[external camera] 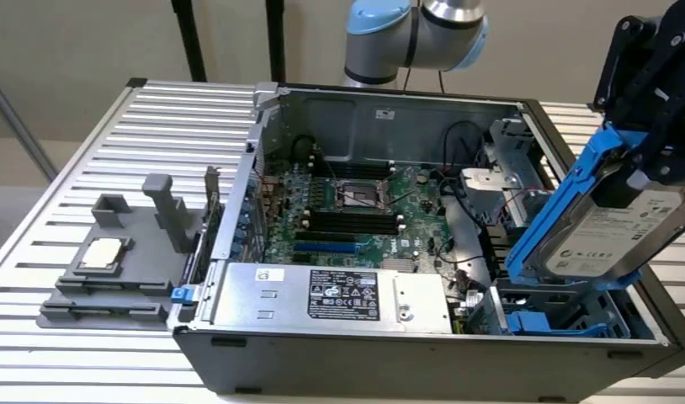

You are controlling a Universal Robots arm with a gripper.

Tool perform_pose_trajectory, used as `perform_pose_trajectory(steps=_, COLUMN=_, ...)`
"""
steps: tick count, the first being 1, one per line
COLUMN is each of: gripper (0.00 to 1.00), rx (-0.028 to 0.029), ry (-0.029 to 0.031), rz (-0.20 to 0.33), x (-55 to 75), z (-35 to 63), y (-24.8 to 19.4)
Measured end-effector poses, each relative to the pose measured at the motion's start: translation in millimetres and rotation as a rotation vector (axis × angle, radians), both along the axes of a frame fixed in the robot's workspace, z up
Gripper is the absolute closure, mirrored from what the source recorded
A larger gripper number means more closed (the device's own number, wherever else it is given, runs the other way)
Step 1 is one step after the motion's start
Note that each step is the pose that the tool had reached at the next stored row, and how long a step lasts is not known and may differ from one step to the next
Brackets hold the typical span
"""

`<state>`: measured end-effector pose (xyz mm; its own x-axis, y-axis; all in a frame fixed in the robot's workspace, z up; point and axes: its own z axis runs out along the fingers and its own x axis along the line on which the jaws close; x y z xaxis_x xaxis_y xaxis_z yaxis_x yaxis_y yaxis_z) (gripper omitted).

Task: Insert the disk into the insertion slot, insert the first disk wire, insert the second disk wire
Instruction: 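Insert the disk into the insertion slot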

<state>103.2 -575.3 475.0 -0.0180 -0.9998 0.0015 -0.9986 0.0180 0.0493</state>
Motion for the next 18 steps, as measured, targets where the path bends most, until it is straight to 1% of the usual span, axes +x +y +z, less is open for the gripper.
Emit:
perform_pose_trajectory(steps=3, gripper=0.68, rx=0.0038, ry=0.0000, rz=0.002, x=0.3, z=-4.1, y=-4.4)
perform_pose_trajectory(steps=5, gripper=0.68, rx=0.0061, ry=0.0000, rz=0.004, x=0.6, z=-7.0, y=-5.9)
perform_pose_trajectory(steps=12, gripper=0.68, rx=0.0122, ry=0.0001, rz=0.018, x=6.3, z=-13.3, y=-7.1)
perform_pose_trajectory(steps=18, gripper=0.68, rx=0.0126, ry=0.0000, rz=0.020, x=6.7, z=-17.3, y=-7.5)
